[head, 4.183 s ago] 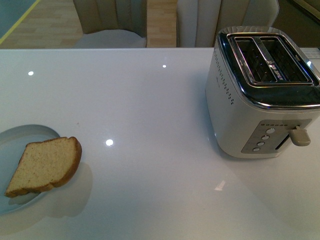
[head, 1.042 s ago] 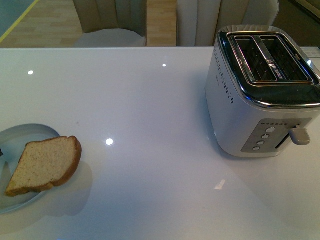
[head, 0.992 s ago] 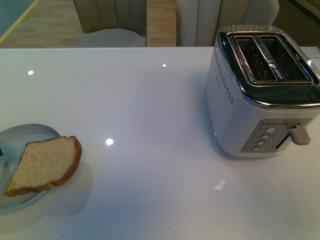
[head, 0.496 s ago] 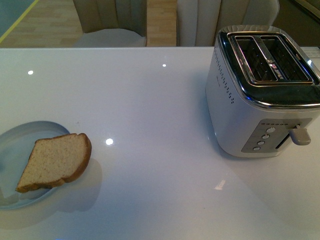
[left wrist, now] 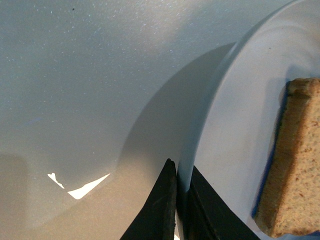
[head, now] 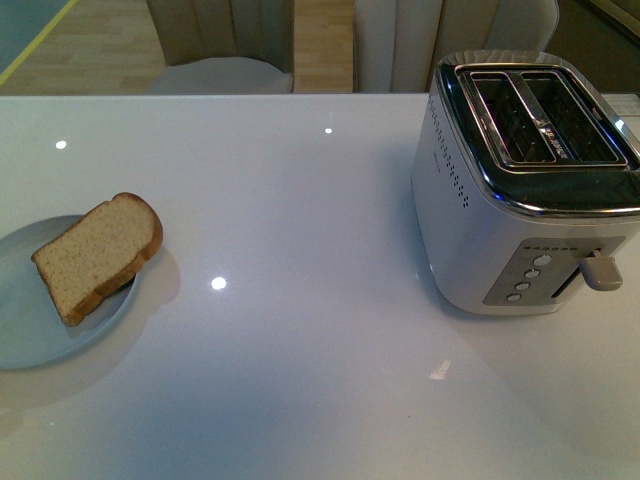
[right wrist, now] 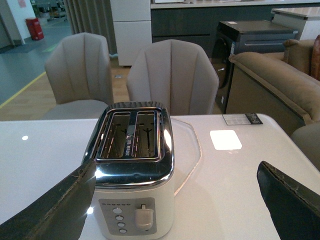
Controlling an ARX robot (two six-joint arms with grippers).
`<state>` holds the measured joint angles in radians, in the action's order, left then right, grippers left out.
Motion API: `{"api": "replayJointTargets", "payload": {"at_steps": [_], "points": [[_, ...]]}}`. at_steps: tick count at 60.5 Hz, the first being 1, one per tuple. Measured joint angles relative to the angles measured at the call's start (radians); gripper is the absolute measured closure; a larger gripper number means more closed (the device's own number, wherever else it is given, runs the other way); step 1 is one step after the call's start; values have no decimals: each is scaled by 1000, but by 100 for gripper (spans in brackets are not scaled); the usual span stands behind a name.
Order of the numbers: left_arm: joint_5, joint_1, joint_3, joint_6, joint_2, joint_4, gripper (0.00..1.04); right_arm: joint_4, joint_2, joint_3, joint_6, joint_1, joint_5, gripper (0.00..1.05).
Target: Left arm holds plate, right arm toasts bread
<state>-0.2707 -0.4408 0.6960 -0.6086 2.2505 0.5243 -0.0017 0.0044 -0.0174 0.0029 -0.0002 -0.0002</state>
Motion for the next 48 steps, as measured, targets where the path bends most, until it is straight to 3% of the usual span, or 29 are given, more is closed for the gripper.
{"api": "replayJointTargets", "payload": {"at_steps": [17, 48], "points": [[-71, 95, -20, -60, -257, -101, 102, 0, 0, 0, 0, 0, 0, 9], [-114, 526, 118, -150, -536, -346, 102, 0, 0, 0, 0, 0, 0, 9]]}}
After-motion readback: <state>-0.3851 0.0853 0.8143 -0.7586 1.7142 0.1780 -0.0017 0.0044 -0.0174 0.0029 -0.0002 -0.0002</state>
